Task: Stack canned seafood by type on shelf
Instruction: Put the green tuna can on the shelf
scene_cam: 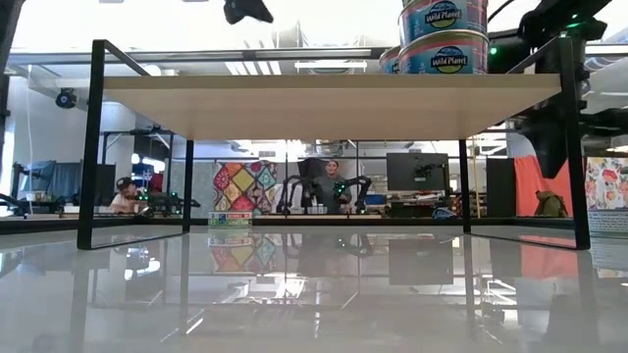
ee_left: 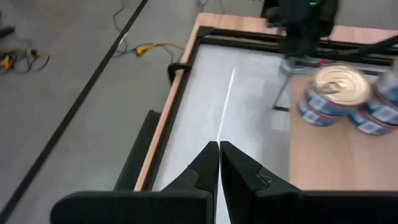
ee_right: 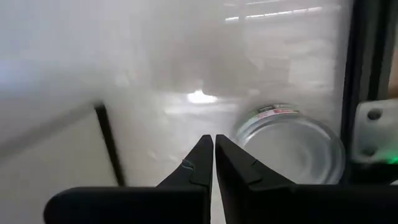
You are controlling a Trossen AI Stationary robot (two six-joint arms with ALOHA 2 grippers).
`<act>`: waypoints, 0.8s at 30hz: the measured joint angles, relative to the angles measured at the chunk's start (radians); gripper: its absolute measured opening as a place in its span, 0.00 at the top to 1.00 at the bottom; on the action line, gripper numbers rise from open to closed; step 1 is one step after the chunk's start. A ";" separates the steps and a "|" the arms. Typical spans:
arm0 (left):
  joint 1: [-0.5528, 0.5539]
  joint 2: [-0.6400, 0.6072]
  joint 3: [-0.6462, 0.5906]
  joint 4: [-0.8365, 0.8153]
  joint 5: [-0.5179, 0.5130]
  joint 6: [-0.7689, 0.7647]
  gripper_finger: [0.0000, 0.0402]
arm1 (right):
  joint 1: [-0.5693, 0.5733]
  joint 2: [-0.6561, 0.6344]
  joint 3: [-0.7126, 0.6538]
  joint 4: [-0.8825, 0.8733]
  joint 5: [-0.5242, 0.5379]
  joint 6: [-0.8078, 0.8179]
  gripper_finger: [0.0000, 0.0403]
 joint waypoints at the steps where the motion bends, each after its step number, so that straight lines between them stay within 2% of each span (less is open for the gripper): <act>1: -0.019 -0.007 0.000 0.000 -0.007 0.003 1.00 | 0.005 -0.012 0.000 0.004 0.040 0.058 0.98; 5: -0.088 -0.026 -0.001 0.000 -0.013 0.026 1.00 | 0.031 -0.065 0.000 0.012 0.180 0.354 0.97; 7: -0.118 -0.031 -0.001 0.003 -0.017 0.033 1.00 | 0.051 -0.082 0.000 0.028 0.221 0.439 0.97; 10: -0.152 -0.031 -0.002 0.011 -0.018 0.025 1.00 | 0.068 -0.089 0.000 0.032 0.235 0.449 0.97; 16: -0.182 -0.031 -0.002 0.058 -0.019 0.021 1.00 | 0.093 -0.061 -0.001 0.043 0.145 0.455 0.97; 20: -0.182 -0.031 -0.002 0.087 -0.020 0.020 1.00 | 0.092 -0.039 -0.001 0.050 0.142 0.454 0.97; 24: -0.182 -0.032 -0.002 0.119 -0.020 0.020 1.00 | 0.092 -0.009 -0.001 0.048 0.143 0.343 0.97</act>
